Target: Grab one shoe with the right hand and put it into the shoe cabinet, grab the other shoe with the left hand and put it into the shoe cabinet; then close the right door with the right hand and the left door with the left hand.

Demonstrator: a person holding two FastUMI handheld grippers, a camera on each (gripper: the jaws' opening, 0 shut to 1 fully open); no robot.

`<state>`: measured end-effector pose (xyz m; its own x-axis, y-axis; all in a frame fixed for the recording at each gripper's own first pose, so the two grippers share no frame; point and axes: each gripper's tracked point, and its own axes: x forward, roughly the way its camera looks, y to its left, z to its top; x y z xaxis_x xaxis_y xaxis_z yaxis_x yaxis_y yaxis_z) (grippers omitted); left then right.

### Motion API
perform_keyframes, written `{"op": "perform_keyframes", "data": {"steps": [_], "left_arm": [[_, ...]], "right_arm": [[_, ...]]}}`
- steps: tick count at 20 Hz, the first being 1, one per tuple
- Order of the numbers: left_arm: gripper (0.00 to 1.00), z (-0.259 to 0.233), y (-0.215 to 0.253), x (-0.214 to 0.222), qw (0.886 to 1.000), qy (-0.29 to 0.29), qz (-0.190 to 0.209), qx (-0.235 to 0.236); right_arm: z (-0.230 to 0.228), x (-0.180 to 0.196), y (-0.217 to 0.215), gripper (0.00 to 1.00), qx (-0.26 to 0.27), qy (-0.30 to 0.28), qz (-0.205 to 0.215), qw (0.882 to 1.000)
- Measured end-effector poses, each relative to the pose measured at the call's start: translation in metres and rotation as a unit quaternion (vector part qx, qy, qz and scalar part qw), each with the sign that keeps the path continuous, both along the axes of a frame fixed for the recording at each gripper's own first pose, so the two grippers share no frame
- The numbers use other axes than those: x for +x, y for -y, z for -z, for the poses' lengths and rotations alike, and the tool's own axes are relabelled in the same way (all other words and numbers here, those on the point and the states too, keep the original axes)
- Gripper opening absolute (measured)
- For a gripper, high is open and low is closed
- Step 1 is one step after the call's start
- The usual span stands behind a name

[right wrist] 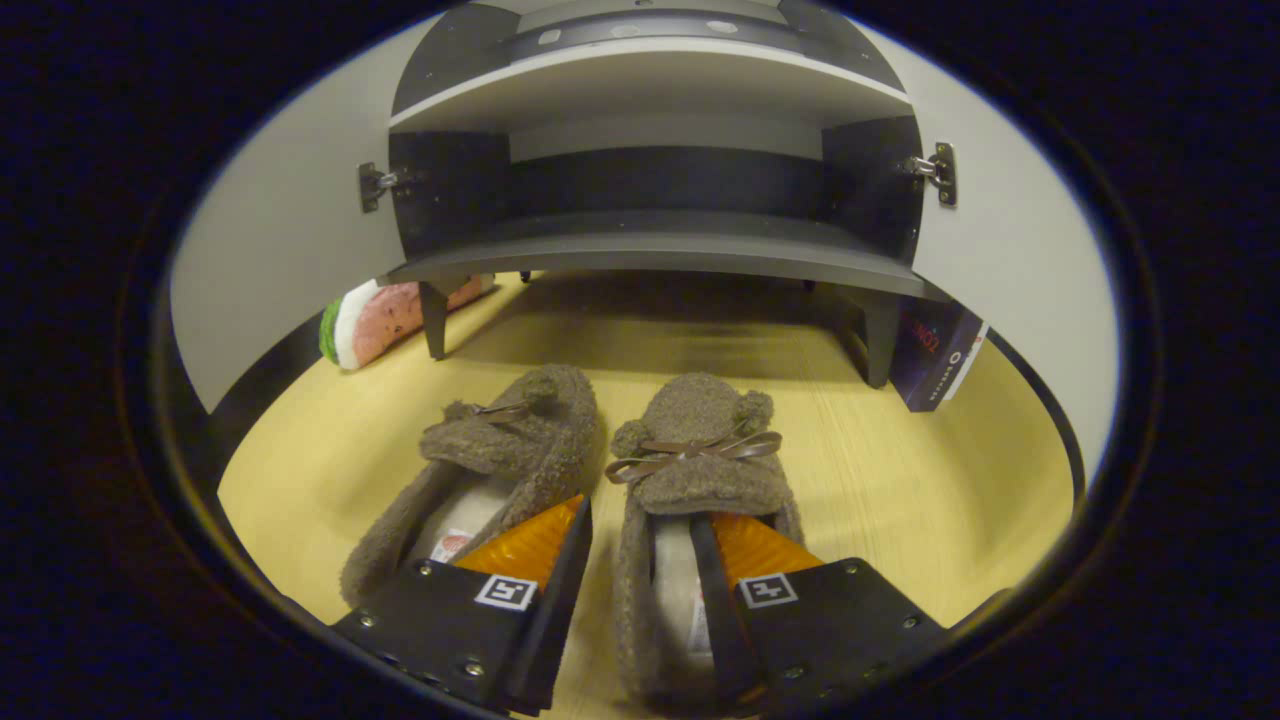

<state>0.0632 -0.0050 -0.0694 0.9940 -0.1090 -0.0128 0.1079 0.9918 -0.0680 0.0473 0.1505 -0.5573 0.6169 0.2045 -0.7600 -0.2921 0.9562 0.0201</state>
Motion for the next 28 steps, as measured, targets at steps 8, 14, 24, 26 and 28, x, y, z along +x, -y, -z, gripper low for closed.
{"op": "perform_keyframes", "data": {"steps": [8, 14, 24, 26, 28], "left_arm": [[0.98, 0.013, 0.019, 0.034, 0.999, 0.011, 0.033, -0.023], [0.98, 0.044, 0.026, 0.057, 0.998, -0.001, 0.053, -0.030], [0.98, 0.067, 0.024, 0.086, 0.998, -0.027, 0.054, -0.010], [0.98, 0.067, 0.023, 0.090, 0.998, -0.024, 0.054, -0.001], [0.98, 0.068, 0.023, 0.091, 0.998, -0.025, 0.056, -0.002]], "right_arm": [[0.004, 0.009, -0.004, 0.08, 0.053, 0.027, 0.026, 0.998], [-0.029, 0.008, 0.008, 0.01, 0.080, 0.071, 0.019, 0.994], [-0.154, 0.031, 0.038, 0.02, 0.093, 0.156, 0.003, 0.983], [-0.183, 0.035, 0.043, 0.02, 0.095, 0.164, 0.002, 0.982], [-0.216, 0.043, 0.046, 0.02, 0.103, 0.181, -0.002, 0.978]]}}
